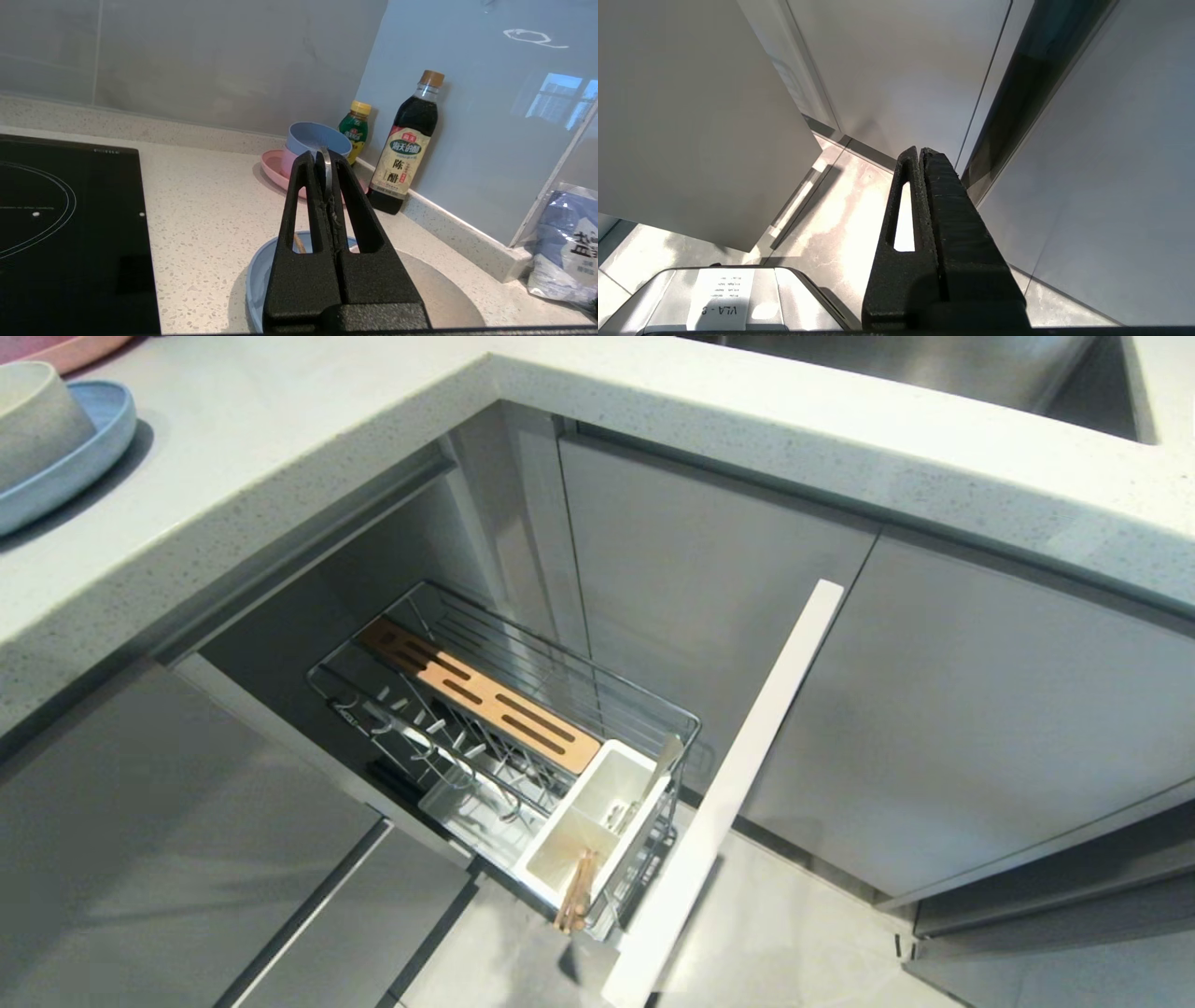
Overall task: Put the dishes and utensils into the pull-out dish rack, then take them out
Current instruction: Close the cupboard
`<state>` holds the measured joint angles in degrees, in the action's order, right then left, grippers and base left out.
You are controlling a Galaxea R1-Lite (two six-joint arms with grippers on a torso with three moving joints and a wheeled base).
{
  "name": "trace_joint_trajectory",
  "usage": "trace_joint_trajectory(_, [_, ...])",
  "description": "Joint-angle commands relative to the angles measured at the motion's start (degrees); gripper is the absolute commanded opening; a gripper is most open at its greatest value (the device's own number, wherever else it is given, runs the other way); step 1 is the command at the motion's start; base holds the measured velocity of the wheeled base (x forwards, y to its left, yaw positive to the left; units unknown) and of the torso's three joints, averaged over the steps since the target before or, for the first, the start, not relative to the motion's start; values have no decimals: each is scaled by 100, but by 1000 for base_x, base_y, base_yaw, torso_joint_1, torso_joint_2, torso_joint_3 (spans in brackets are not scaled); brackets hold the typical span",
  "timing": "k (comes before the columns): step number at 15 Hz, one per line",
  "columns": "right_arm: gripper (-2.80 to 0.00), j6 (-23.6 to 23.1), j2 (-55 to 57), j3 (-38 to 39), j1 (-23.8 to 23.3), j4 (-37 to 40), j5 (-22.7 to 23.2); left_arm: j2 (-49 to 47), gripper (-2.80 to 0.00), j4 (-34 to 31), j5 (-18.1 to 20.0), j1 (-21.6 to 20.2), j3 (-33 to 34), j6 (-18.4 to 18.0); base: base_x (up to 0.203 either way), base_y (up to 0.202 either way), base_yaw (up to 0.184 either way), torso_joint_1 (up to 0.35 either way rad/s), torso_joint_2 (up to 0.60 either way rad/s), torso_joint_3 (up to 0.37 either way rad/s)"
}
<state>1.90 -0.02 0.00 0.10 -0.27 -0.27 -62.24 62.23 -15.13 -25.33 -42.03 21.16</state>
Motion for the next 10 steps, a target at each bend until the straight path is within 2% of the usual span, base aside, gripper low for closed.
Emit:
trace_joint_trajectory(1, [-280, 3, -24, 9, -1, -1, 0, -262, -280, 35, 1, -25, -104, 38, 0, 0, 0, 0, 0, 0])
trace_joint_trajectory(6, [-280, 3, -24, 9, 5, -4, 0, -556, -280, 8, 111, -51, -407, 251, 0, 0, 0, 0, 0, 0])
trace_joint_trajectory(10, [-280, 3, -24, 9, 0, -1, 0, -694, -280, -18, 377, -51, -491, 380, 0, 0, 0, 0, 0, 0])
